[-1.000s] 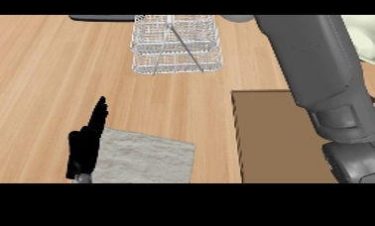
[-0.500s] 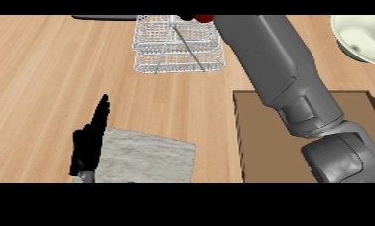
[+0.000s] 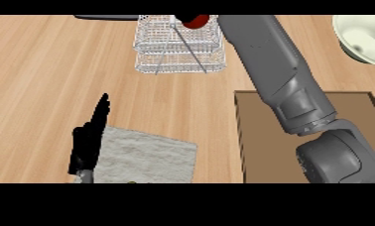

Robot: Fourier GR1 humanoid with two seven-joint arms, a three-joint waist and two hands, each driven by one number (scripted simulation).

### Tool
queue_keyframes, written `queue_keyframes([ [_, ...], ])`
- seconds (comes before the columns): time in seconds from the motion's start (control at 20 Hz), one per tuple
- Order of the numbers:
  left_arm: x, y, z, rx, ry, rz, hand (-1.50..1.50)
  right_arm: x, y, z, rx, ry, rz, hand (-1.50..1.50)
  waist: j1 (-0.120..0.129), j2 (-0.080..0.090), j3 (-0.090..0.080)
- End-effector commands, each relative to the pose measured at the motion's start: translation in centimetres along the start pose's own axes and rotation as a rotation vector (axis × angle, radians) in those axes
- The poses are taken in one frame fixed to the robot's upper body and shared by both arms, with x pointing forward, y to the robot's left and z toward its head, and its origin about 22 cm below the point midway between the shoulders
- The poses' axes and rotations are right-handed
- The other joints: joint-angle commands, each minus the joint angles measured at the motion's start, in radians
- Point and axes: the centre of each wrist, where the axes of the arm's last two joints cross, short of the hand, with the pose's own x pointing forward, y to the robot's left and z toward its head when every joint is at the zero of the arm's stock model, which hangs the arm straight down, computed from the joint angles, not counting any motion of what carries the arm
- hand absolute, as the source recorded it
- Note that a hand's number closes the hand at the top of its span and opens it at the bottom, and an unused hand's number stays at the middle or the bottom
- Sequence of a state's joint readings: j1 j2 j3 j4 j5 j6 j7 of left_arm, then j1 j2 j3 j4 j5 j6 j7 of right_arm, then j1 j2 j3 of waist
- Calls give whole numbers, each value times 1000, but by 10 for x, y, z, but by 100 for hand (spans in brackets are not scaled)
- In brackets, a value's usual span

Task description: Pick the can from the tray and place it in the tiered basket

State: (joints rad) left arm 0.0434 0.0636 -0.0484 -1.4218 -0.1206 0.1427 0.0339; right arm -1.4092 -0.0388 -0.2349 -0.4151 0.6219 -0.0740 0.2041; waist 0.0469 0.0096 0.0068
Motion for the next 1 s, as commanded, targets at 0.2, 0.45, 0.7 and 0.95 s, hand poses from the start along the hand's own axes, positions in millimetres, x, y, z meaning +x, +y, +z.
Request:
queue_keyframes([
  [0.2,-10,1,2,-8,37,12,0,-8,9,-1,-22,-35,-351,-150,5,7,-7],
  [0.45,2,-5,-7,9,29,21,0,-15,-31,-4,-233,-91,-437,-150,-11,6,-7],
  [0.7,-16,0,10,3,37,17,0,-44,-79,-2,-456,15,-434,-150,-21,0,-7],
  [0.95,-11,3,7,42,50,8,0,-76,-161,13,-533,97,-493,-150,-38,-6,-7],
])
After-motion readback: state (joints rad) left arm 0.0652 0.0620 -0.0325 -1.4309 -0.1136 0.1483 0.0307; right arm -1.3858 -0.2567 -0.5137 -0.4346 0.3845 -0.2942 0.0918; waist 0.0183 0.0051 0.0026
